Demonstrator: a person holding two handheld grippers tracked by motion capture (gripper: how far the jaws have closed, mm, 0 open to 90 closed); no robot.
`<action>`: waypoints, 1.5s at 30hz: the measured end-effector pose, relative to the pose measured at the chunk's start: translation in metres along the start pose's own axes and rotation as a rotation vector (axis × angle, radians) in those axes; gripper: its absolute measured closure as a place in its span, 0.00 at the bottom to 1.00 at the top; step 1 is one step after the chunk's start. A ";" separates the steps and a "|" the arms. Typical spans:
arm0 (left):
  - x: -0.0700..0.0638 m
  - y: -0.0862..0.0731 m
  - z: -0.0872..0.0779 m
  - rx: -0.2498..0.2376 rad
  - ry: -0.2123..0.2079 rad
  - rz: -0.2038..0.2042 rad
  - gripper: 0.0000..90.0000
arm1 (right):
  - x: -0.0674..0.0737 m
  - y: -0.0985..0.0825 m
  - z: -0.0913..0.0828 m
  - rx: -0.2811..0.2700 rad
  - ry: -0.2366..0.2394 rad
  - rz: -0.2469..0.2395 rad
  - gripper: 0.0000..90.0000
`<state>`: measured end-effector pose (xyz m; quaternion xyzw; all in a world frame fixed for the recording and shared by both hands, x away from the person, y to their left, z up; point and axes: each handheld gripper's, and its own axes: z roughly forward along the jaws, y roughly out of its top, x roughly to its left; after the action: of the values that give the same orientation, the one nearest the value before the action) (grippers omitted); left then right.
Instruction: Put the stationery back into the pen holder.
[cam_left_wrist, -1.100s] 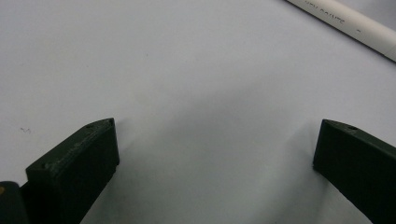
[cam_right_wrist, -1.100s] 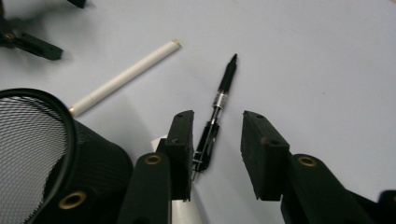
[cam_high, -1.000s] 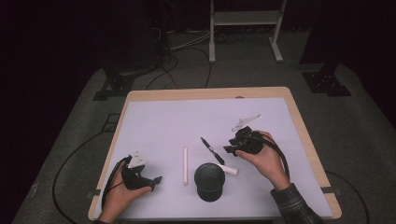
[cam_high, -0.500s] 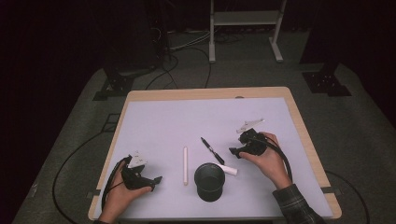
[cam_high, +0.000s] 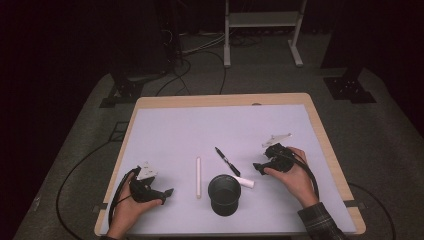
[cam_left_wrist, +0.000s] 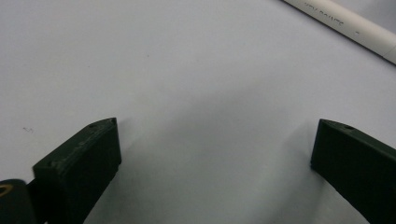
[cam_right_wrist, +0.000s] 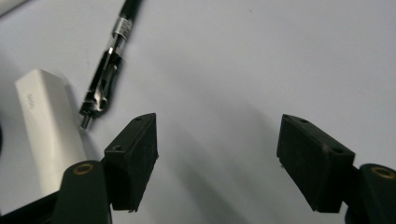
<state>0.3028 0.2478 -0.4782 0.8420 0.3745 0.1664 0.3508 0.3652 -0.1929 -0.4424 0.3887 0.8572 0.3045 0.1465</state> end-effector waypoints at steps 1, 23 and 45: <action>0.000 0.000 -0.001 -0.007 0.000 0.002 0.07 | -0.001 -0.002 0.000 -0.001 -0.004 0.000 0.31; -0.007 0.014 -0.011 -0.031 -0.035 -0.035 0.31 | -0.019 -0.040 0.004 -0.011 -0.055 0.115 0.23; -0.017 0.036 -0.014 -0.020 -0.033 -0.064 0.41 | -0.016 -0.056 0.006 -0.145 -0.067 0.108 0.21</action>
<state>0.3024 0.2252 -0.4430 0.8286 0.3938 0.1448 0.3705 0.3465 -0.2316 -0.4829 0.4327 0.8052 0.3600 0.1864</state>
